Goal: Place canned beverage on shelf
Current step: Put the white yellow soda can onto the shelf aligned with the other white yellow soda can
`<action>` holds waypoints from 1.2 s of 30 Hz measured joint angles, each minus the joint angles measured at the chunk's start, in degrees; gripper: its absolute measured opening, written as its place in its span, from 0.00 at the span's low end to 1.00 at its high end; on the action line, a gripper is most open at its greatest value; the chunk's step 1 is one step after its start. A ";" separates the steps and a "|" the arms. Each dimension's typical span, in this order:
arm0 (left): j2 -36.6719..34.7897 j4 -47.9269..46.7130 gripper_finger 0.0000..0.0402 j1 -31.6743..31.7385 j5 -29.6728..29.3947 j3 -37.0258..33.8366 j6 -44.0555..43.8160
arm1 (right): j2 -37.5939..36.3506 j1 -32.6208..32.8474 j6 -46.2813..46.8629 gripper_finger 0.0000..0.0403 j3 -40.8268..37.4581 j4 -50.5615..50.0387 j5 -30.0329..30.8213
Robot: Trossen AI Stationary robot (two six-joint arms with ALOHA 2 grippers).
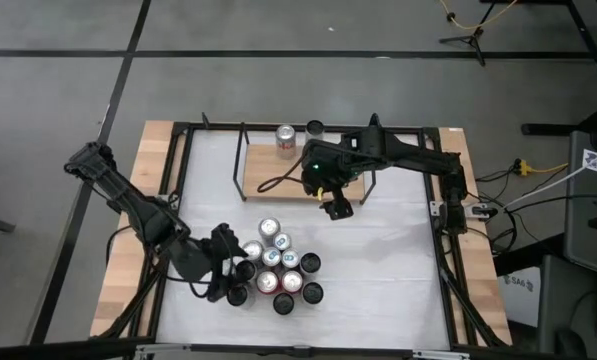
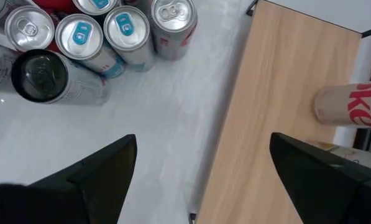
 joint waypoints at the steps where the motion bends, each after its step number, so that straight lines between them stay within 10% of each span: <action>1: 0.02 -0.06 0.87 -0.08 -0.08 0.00 -0.74 | 0.00 0.00 0.02 0.90 0.00 0.00 0.00; 36: 7.58 -6.94 0.84 -0.73 -2.45 0.02 -8.84 | 0.04 0.00 0.07 0.90 -0.02 0.00 -0.02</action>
